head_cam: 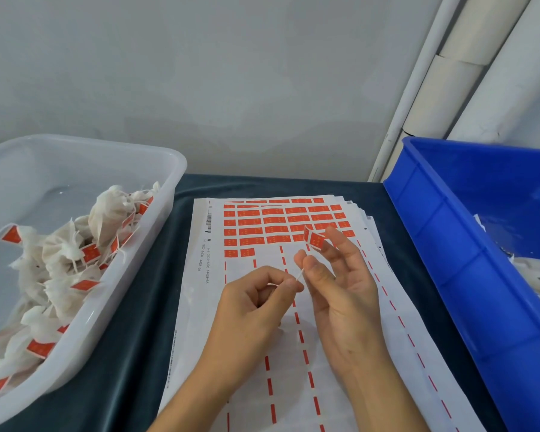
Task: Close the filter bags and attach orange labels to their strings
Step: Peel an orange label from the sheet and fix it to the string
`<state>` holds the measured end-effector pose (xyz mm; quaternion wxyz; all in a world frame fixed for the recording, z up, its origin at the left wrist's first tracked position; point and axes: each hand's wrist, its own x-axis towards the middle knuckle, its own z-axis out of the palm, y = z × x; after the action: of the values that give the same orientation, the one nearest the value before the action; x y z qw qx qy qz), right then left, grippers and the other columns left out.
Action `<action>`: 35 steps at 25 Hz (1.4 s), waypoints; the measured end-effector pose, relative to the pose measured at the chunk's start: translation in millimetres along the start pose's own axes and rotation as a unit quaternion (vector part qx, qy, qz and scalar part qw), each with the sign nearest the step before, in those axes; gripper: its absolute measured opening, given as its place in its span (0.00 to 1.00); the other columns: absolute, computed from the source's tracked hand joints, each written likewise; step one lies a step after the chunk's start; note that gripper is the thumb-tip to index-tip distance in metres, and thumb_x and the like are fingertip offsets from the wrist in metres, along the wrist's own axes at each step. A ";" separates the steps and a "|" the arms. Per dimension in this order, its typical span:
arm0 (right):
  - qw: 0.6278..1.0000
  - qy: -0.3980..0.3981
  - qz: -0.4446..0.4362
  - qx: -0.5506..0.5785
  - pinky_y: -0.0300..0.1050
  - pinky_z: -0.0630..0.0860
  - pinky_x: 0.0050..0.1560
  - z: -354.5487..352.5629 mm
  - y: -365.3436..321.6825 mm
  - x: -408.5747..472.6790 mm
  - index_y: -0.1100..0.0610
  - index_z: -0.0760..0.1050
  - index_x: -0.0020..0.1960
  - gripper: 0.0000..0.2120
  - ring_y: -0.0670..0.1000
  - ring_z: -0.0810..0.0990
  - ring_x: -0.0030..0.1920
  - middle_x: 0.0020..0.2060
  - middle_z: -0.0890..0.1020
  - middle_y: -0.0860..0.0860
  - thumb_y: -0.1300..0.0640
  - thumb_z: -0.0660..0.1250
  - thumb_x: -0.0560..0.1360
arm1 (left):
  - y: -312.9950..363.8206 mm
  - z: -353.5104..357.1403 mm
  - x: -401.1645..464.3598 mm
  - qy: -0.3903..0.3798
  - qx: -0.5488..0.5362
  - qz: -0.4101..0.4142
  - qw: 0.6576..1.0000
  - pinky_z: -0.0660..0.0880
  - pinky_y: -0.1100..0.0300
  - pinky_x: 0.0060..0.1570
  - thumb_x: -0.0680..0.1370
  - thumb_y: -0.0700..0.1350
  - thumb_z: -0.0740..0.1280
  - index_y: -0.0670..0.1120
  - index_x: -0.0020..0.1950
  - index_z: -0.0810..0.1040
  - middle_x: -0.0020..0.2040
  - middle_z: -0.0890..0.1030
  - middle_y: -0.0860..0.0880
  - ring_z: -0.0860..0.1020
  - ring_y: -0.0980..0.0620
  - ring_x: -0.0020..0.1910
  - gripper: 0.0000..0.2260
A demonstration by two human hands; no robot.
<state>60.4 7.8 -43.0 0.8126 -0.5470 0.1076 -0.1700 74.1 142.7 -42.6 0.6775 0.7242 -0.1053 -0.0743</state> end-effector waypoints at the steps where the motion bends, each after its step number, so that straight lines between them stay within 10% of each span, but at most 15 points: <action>1: 1.000 0.009 -0.002 -0.003 0.47 0.83 0.56 -0.8 0.1 -0.2 0.40 0.81 0.62 0.30 0.51 0.85 0.60 0.60 0.85 0.44 0.45 0.81 0.61 | 1.1 -0.3 -0.1 -0.001 -0.011 -0.006 1.000 0.74 0.62 0.29 0.81 0.48 0.69 0.54 0.45 0.86 0.33 0.79 0.40 0.73 0.51 0.28 0.08; 11: 0.999 0.049 0.008 -0.006 0.44 0.84 0.50 -1.4 -1.9 -3.4 0.45 0.83 0.59 0.20 0.51 0.87 0.56 0.55 0.87 0.49 0.44 0.75 0.67 | 2.1 -7.1 7.2 0.107 -0.104 -0.076 0.986 0.83 0.44 0.56 0.84 0.47 0.66 0.54 0.45 0.87 0.35 0.82 0.44 0.78 0.49 0.31 0.12; 23: 0.998 -0.016 0.014 -0.055 0.44 0.83 0.45 10.4 3.2 -11.8 0.46 0.86 0.49 0.15 0.52 0.87 0.49 0.49 0.88 0.50 0.43 0.78 0.64 | -0.9 -2.4 2.3 0.090 -0.056 0.034 0.994 0.78 0.65 0.34 0.83 0.44 0.67 0.54 0.47 0.85 0.34 0.83 0.47 0.79 0.54 0.31 0.10; 35: 0.994 -0.003 -0.041 -0.104 0.42 0.84 0.40 11.9 3.8 -13.3 0.47 0.85 0.47 0.10 0.54 0.87 0.45 0.43 0.87 0.50 0.45 0.77 0.67 | -0.9 -0.5 0.6 0.068 -0.011 0.072 0.995 0.77 0.66 0.37 0.84 0.41 0.67 0.57 0.49 0.85 0.37 0.84 0.52 0.80 0.55 0.34 0.12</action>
<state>53.1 24.5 -42.2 0.7437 -0.6334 0.0992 -0.1895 74.8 143.1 -43.4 0.6944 0.7108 -0.1103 0.0226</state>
